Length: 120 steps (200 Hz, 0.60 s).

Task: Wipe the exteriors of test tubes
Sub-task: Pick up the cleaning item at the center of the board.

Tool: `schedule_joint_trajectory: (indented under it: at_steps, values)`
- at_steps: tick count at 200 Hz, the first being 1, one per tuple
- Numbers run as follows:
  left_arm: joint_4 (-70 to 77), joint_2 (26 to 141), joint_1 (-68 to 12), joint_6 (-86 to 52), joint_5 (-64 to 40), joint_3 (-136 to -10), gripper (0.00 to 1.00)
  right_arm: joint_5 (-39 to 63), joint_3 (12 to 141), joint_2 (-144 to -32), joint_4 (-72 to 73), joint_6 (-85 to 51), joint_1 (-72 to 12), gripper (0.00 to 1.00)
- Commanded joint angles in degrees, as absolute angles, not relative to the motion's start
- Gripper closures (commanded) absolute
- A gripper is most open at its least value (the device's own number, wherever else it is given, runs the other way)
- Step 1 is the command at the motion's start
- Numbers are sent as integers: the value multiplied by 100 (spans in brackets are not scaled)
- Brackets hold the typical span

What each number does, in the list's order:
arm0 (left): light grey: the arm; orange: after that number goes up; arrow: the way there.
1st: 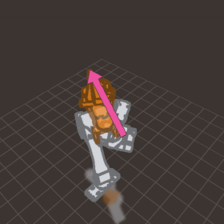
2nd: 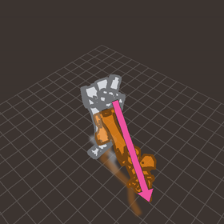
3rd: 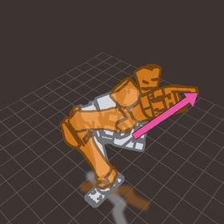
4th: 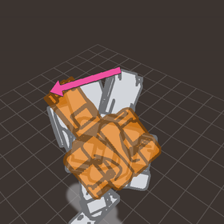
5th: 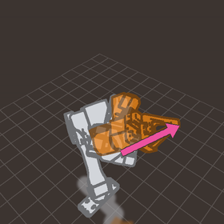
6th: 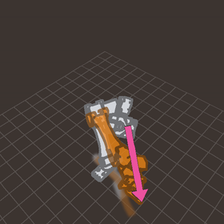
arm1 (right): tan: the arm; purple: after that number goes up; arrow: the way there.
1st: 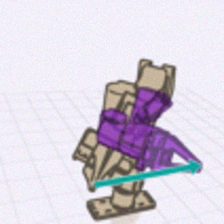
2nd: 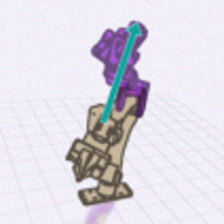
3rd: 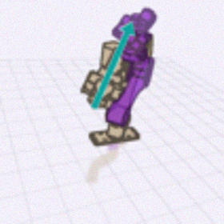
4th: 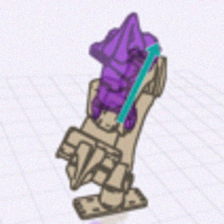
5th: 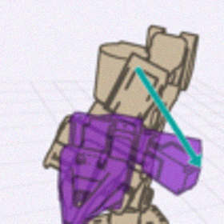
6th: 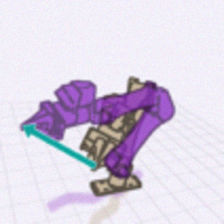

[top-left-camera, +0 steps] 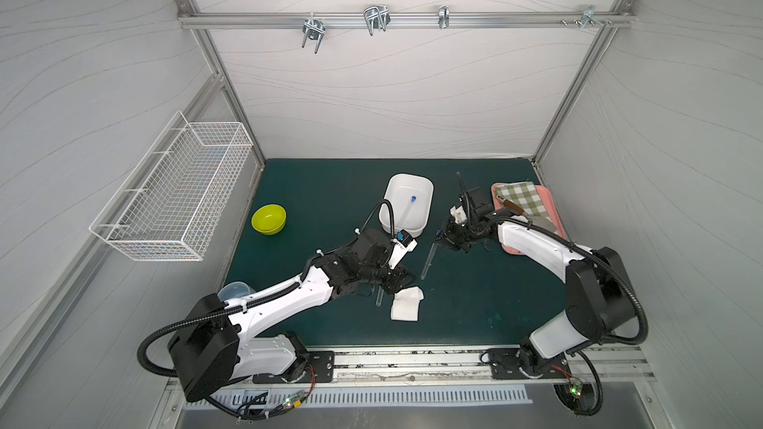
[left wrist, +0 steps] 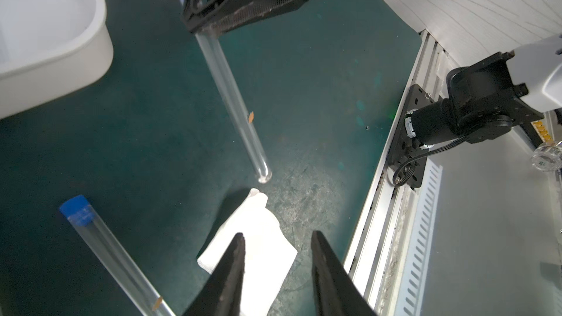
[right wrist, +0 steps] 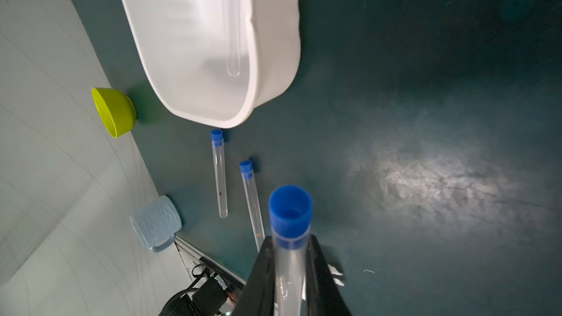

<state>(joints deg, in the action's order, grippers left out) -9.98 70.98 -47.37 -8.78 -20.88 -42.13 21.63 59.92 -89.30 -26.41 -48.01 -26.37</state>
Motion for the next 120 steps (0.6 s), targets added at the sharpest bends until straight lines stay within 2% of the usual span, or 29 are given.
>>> schedule_joint_trajectory:
  at_steps: [1,76,120]
  values:
    - [-963,7144,-4837,-775,-1954,-4104,57,2110,5812,-8695,-2909,-4578,-2409,88]
    - [-1654,8316,-5407,44,-1854,-4691,52,2305,4961,-8250,-2700,-4551,-1936,88]
    - [-2086,8890,-5700,509,-1316,-5018,52,2429,4835,-8074,-2735,-4415,-1644,87]
